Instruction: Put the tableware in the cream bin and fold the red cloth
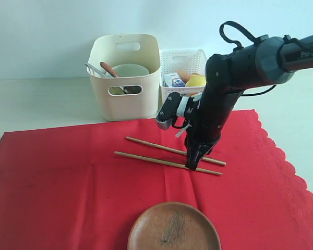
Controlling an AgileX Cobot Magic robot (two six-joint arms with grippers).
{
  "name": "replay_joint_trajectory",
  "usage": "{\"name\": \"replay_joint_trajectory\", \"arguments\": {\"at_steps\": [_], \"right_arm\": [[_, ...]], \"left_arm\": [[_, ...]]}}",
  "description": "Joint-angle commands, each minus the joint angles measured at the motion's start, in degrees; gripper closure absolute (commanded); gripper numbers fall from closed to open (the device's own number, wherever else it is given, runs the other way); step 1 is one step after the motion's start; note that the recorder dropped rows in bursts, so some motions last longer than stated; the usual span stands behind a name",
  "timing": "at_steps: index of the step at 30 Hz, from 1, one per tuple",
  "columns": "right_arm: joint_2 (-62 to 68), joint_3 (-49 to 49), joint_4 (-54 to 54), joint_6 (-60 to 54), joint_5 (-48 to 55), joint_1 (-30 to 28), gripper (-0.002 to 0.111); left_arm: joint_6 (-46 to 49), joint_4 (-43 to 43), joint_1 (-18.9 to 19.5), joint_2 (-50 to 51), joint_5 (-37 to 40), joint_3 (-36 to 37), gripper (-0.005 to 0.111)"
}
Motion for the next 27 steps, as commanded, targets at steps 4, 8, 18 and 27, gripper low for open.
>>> {"name": "replay_joint_trajectory", "arguments": {"at_steps": [4, 8, 18, 27], "right_arm": [[0.82, 0.33, 0.42, -0.99, -0.46, 0.11, 0.083], [-0.20, 0.33, 0.65, -0.69, -0.46, 0.11, 0.072], [-1.83, 0.22, 6.81, -2.66, 4.18, 0.11, 0.044], [-0.09, 0.22, 6.88, -2.04, 0.93, 0.11, 0.037]], "left_arm": [[0.01, 0.32, -0.27, -0.32, -0.69, -0.04, 0.106], [0.01, 0.32, -0.27, -0.32, -0.69, -0.04, 0.106], [0.01, 0.32, -0.27, -0.32, -0.69, -0.04, 0.106], [0.01, 0.32, -0.27, -0.32, -0.69, -0.04, 0.106]]}}
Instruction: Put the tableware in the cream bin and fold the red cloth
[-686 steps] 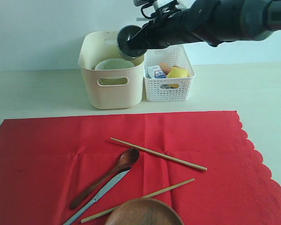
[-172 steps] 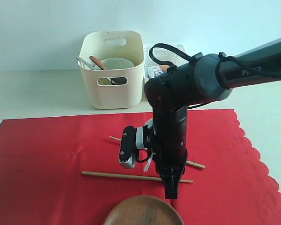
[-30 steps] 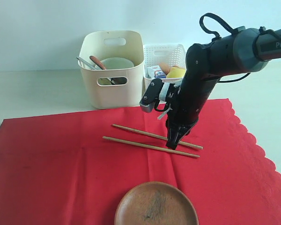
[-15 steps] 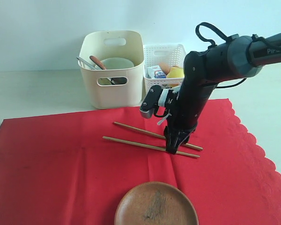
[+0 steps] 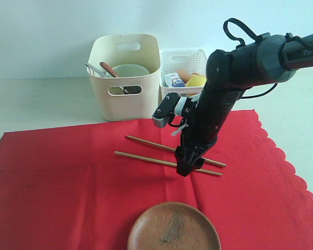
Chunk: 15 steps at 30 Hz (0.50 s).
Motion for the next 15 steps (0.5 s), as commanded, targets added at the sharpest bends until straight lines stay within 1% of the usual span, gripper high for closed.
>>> {"name": "replay_joint_trajectory", "arguments": {"at_steps": [1, 4, 12, 14, 15], "right_arm": [[0.68, 0.22, 0.13, 0.08, -2.54, 0.07, 0.037], [0.92, 0.22, 0.13, 0.21, -2.67, 0.07, 0.039], [2.85, 0.22, -1.12, 1.05, -2.67, 0.07, 0.049], [3.30, 0.22, -2.09, 2.10, -2.77, 0.07, 0.053], [3.45, 0.22, -2.95, 2.42, -2.88, 0.07, 0.058]], "left_arm": [[0.01, 0.32, -0.27, -0.32, -0.69, -0.04, 0.106], [0.01, 0.32, -0.27, -0.32, -0.69, -0.04, 0.106], [0.01, 0.32, -0.27, -0.32, -0.69, -0.04, 0.106], [0.01, 0.32, -0.27, -0.32, -0.69, -0.04, 0.106], [0.01, 0.32, -0.27, -0.32, -0.69, -0.04, 0.106]]}}
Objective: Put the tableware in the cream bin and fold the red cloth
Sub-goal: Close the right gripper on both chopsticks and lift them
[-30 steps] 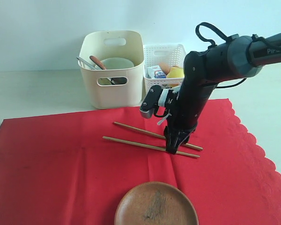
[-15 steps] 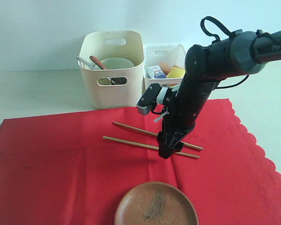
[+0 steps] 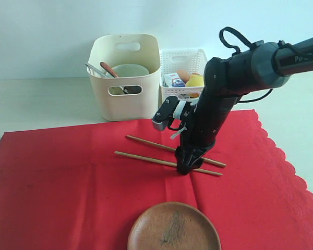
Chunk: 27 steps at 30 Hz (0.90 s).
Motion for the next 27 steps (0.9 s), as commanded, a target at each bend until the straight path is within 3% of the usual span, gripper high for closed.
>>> {"name": "replay_joint_trajectory", "arguments": {"at_steps": [1, 8, 27], "right_arm": [[1.44, 0.22, -3.10, 2.26, -0.24, 0.07, 0.064], [1.44, 0.22, -4.42, 3.67, -0.65, 0.07, 0.100], [-3.59, 0.22, -4.67, 3.67, 0.34, 0.07, 0.108]], "left_arm": [[0.01, 0.32, -0.27, -0.32, -0.69, -0.04, 0.106], [0.01, 0.32, -0.27, -0.32, -0.69, -0.04, 0.106], [0.01, 0.32, -0.27, -0.32, -0.69, -0.04, 0.106]]}}
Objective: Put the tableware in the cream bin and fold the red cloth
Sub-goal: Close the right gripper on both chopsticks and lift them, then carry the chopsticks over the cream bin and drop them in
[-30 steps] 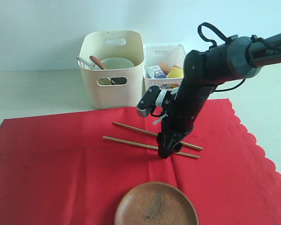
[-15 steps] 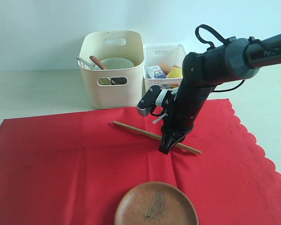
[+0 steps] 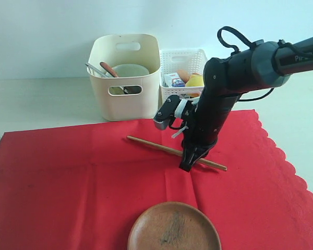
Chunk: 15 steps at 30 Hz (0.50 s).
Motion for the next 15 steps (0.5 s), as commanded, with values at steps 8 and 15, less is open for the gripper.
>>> {"name": "replay_joint_trajectory", "arguments": {"at_steps": [8, 15], "right_arm": [[-8.93, 0.34, 2.84, -0.93, 0.07, 0.07, 0.108], [-12.79, 0.34, 16.77, -11.05, 0.07, 0.07, 0.108]], "left_arm": [[0.01, 0.32, -0.27, -0.32, -0.69, -0.04, 0.106], [0.01, 0.32, -0.27, -0.32, -0.69, -0.04, 0.106]]}}
